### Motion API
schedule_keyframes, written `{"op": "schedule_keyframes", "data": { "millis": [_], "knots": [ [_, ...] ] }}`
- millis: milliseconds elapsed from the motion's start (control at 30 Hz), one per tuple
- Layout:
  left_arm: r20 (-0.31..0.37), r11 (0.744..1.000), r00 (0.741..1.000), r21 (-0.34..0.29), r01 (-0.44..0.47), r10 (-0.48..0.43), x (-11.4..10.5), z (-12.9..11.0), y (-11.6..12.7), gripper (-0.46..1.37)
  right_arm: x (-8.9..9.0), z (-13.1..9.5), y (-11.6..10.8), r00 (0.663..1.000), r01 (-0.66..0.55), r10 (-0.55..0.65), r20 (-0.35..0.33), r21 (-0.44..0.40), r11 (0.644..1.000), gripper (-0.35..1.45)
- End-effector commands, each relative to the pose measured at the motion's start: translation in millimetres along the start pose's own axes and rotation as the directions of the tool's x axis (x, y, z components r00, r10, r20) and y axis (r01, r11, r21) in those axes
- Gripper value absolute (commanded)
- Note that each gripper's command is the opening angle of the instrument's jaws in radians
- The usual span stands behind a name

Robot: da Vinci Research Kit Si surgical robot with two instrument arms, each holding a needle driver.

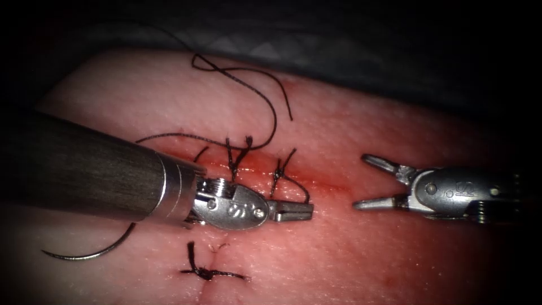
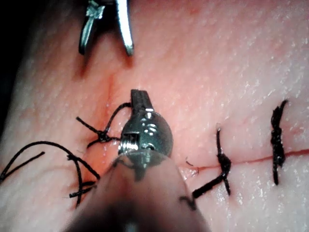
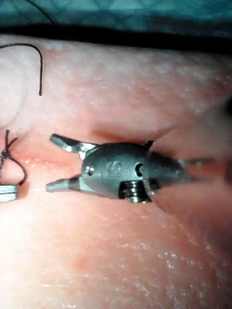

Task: Wound Closure
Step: Pick up remaining suture tail with left grasper, then cut the tail of the suture with right jaws

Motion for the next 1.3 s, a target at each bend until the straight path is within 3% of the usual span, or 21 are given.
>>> {"op": "schedule_keyframes", "data": {
  "millis": [33, 367, 867, 1300],
  "knots": [
    [0.002, 1.0, 1.0, -0.005, 0.001, -0.001, 0.0, -0.1, 0.0, -0.35, 0.0, 0.1, 0.1, 1.0, 0.008, -0.008, -0.003, 0.007, 1.0, 0.99],
    [0.015, 0.999, 0.999, 0.008, -0.041, 0.041, 1.1, -1.4, -0.4, -0.35, -0.5, 2.2, -0.8, 0.992, 0.116, -0.112, -0.058, 0.076, 0.99, 1.0],
    [0.021, 0.998, 0.998, 0.005, -0.055, 0.055, 2.3, -2.2, -0.4, -0.35, 0.2, 4.8, -0.9, 0.975, 0.173, -0.171, -0.139, 0.003, 0.985, 1.16],
    [0.018, 0.998, 0.998, 0.004, -0.056, 0.056, 2.9, -2.9, -0.5, -0.35, -0.5, 9.7, -2.3, 0.934, 0.237, -0.218, -0.282, 0.036, 0.971, 1.16]
  ]
}}
